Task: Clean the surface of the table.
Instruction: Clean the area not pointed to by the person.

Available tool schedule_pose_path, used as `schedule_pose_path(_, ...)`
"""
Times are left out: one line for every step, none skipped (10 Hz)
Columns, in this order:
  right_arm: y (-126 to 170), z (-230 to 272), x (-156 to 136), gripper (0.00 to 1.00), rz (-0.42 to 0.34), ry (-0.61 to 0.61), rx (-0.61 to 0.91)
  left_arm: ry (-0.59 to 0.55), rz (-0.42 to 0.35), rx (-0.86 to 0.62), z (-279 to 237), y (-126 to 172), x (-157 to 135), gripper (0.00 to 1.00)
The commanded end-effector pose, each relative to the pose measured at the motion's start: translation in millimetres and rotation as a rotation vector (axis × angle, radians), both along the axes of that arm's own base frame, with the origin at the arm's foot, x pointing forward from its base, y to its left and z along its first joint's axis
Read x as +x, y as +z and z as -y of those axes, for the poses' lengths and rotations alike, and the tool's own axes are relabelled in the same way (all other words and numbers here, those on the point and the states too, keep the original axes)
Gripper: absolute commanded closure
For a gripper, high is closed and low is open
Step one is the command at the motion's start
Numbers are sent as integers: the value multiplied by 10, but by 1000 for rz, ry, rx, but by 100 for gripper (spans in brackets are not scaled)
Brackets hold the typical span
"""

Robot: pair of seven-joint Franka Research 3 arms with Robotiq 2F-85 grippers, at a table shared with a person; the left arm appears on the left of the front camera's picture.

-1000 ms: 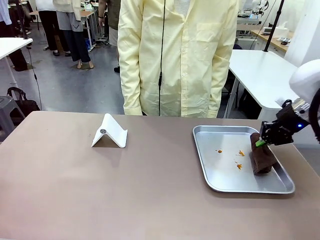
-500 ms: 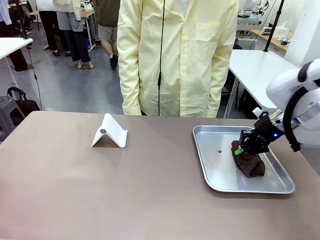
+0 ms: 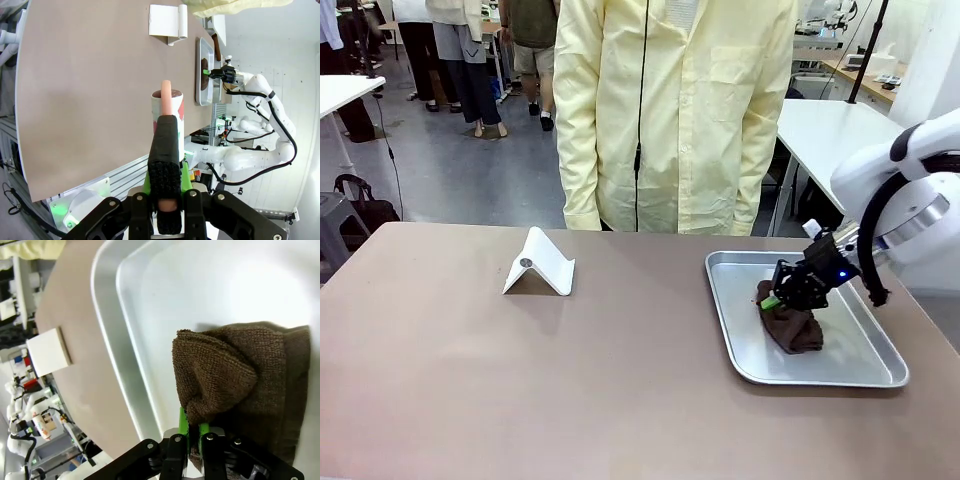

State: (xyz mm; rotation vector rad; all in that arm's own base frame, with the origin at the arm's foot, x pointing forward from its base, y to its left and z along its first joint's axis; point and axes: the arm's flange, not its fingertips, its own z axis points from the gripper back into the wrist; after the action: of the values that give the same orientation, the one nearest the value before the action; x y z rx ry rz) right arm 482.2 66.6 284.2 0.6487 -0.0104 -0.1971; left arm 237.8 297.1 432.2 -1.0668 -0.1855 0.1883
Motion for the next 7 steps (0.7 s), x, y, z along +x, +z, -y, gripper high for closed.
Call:
schedule_pose_path(-223,-238,-49,92,51,28,38,2,-15,8,12,38,-35,78)
schedule_pose_path(-276,-339,-49,92,48,64,61,2,-15,8,12,38,-35,78)
schedule_pose_path(-301,-417,-55,92,37,104,83,2,-15,8,12,38,-35,78)
schedule_pose_path(-281,-473,-83,92,43,156,98,2,-15,8,12,38,-35,78)
schedule_pose_path(-267,-475,-91,92,49,170,92,2,-15,8,12,38,-35,78)
schedule_pose_path(-269,-469,-96,92,44,179,90,2,-15,8,12,38,-35,78)
schedule_pose_path(-270,-451,-90,92,53,168,66,2,-15,8,12,38,-35,78)
